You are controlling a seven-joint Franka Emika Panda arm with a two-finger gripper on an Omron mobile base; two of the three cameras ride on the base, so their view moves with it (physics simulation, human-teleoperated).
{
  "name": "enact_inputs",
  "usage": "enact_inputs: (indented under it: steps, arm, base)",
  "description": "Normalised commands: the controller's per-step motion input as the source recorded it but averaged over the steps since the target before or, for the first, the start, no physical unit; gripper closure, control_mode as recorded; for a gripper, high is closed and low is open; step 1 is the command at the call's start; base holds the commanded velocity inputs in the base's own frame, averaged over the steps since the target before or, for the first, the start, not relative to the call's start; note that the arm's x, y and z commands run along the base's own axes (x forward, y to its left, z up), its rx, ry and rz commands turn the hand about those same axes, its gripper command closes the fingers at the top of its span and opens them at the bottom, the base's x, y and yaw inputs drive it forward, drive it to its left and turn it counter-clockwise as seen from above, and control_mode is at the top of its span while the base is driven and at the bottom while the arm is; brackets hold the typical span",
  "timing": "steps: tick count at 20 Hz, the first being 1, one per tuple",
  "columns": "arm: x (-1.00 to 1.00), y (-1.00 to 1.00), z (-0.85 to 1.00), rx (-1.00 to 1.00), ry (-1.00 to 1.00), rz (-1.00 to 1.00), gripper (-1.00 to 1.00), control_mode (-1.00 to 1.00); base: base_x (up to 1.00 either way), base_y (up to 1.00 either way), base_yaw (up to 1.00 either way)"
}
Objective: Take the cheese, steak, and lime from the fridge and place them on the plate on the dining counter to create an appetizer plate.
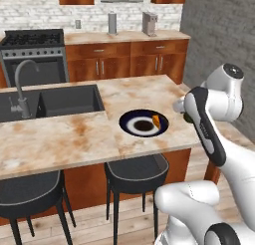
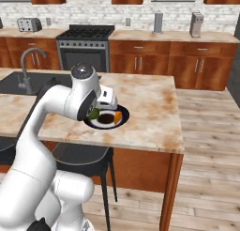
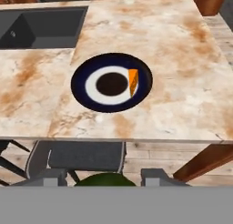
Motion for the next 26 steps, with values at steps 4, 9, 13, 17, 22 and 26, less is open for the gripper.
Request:
enact_inputs:
  steps: [4, 9, 13, 17, 22, 26]
  arm:
    - [0.65, 0.25, -0.17, 0.00, 0.00, -0.01, 1.00, -1.00]
    - [0.49, 0.67, -0.41, -0.04, 0.01, -0.05, 1.00, -1.00]
    - [0.56, 0.54, -0.44, -0.05, 0.01, -0.09, 1.00, -1.00]
    - [0.73, 0.08, -0.45, -0.03, 0.04, -0.11, 1.00, -1.00]
    - [0.80, -0.01, -0.50, 0.00, 0.08, -0.08, 1.00, -1.00]
    - [0.76, 0.00, -0.34, 0.00, 0.09, -0.05, 1.00, -1.00]
  base:
    - [0.00, 0.00, 0.00]
    - [0.00, 0.00, 0.00]
    - [0.00, 0.00, 0.00]
    - [0.00, 0.00, 0.00]
    - [0.00, 0.00, 0.00]
    - [0.00, 0.00, 0.00]
